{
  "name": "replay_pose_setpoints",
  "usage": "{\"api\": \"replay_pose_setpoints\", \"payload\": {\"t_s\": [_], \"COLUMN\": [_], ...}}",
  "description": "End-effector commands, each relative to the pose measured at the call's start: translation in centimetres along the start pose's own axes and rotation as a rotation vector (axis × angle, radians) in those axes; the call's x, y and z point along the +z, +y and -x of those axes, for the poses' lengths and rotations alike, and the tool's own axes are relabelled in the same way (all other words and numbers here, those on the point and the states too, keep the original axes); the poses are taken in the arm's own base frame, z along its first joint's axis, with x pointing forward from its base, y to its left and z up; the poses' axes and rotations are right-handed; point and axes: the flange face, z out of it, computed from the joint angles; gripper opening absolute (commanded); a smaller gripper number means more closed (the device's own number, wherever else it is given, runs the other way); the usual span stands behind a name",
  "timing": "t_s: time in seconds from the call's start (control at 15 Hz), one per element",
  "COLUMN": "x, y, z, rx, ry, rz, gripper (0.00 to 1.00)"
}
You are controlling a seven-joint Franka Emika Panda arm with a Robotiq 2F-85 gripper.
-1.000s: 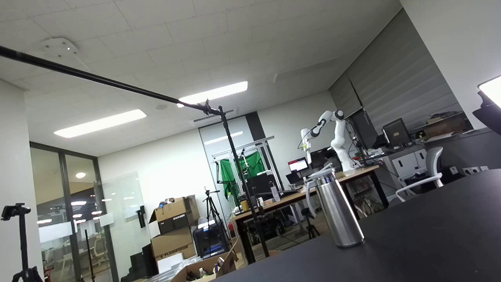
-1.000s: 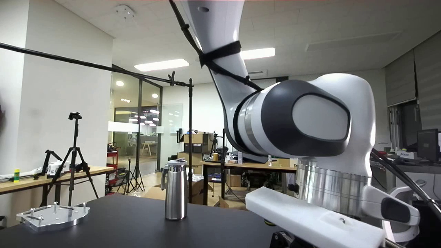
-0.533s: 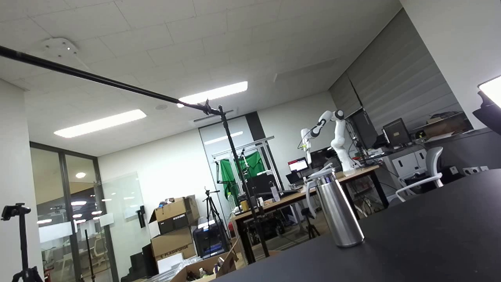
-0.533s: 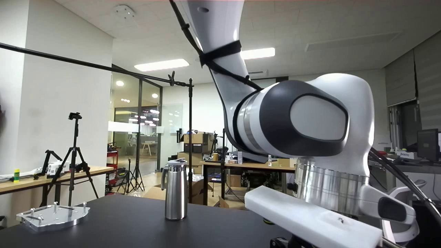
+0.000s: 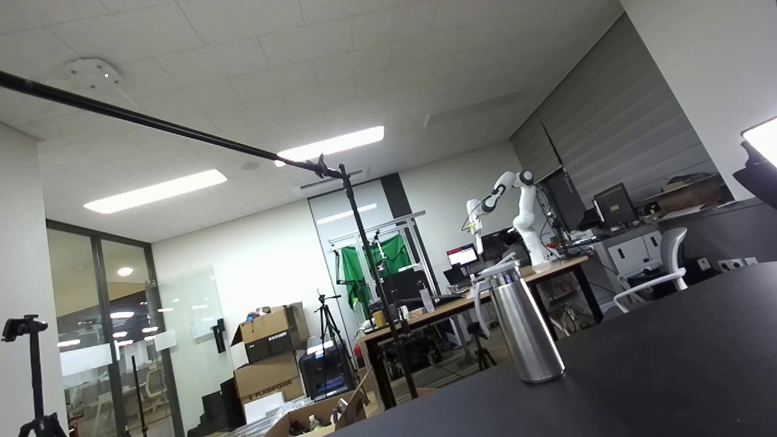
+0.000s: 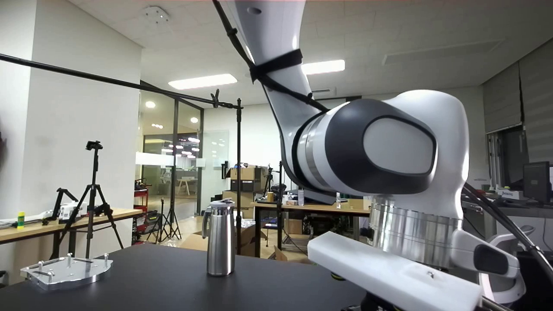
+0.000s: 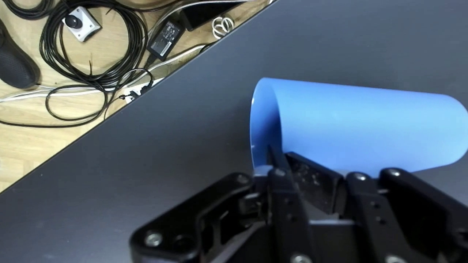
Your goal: Put the white and the blue cup in the orange cup
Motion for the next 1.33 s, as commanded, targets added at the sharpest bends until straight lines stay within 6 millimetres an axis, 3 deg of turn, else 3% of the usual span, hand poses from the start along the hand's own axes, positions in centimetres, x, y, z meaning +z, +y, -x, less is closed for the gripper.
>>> {"api": "replay_pose_setpoints", "payload": {"t_s": [0.0,0.6,1.27], "x": [0.4,1.4,2.5], "y": [-1.1,-5.9,-13.7], "z": [0.6,2.0,3.4], "rx": [-0.02,-0.11,-0.164], "ry": [0.006,0.026,0.013], "rz": [-0.012,-0.017,-0.083], "gripper": [0.01,0.01,0.01]}}
